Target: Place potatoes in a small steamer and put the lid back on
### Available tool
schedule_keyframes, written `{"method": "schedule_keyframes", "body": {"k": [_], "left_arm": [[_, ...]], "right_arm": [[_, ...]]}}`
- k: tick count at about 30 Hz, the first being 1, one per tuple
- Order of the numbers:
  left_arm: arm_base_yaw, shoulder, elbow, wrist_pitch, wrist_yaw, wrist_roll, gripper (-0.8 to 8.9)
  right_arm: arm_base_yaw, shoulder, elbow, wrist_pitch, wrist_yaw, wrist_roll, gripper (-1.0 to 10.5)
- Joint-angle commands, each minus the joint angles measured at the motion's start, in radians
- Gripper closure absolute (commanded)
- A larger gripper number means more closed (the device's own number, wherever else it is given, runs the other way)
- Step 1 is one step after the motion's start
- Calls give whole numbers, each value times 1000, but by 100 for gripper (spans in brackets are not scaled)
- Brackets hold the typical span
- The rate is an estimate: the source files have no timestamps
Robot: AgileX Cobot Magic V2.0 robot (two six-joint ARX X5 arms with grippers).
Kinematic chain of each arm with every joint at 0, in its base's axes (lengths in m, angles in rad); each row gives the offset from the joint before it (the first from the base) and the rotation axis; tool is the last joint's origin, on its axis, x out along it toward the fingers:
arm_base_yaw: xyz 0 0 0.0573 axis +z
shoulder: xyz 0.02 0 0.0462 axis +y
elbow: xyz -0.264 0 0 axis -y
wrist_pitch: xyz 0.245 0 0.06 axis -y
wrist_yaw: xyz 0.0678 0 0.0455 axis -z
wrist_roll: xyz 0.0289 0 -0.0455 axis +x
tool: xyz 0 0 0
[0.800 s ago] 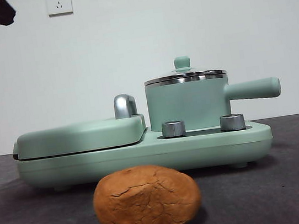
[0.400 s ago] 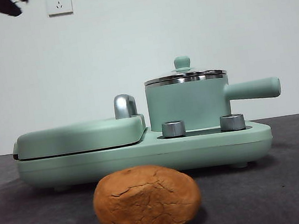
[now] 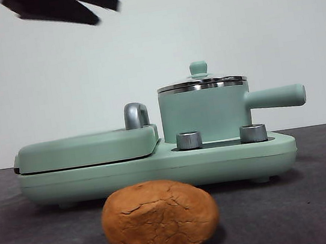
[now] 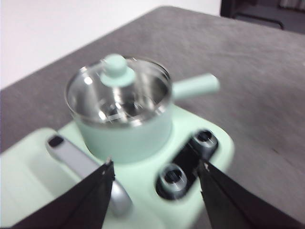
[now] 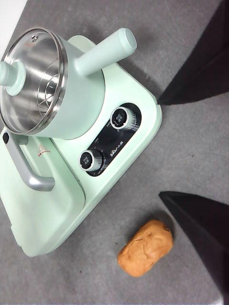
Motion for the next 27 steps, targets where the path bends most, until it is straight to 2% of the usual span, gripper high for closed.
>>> {"method": "schedule_keyframes", "body": {"k": [1,10,16,27], "left_arm": [[-12,106,54,96,-8,-26,534],[-12,412,270,166,-8,-26,533],[-12,589,449,167,-8,-68,528],[-12,788,632,176,-8,-65,528]], "right_arm": [[6,4,18,11,4,21,660],[6,3,18,11,4,21,660],[6,3,18,11,4,21,660],[6,3,18,10,4,21,660]]}}
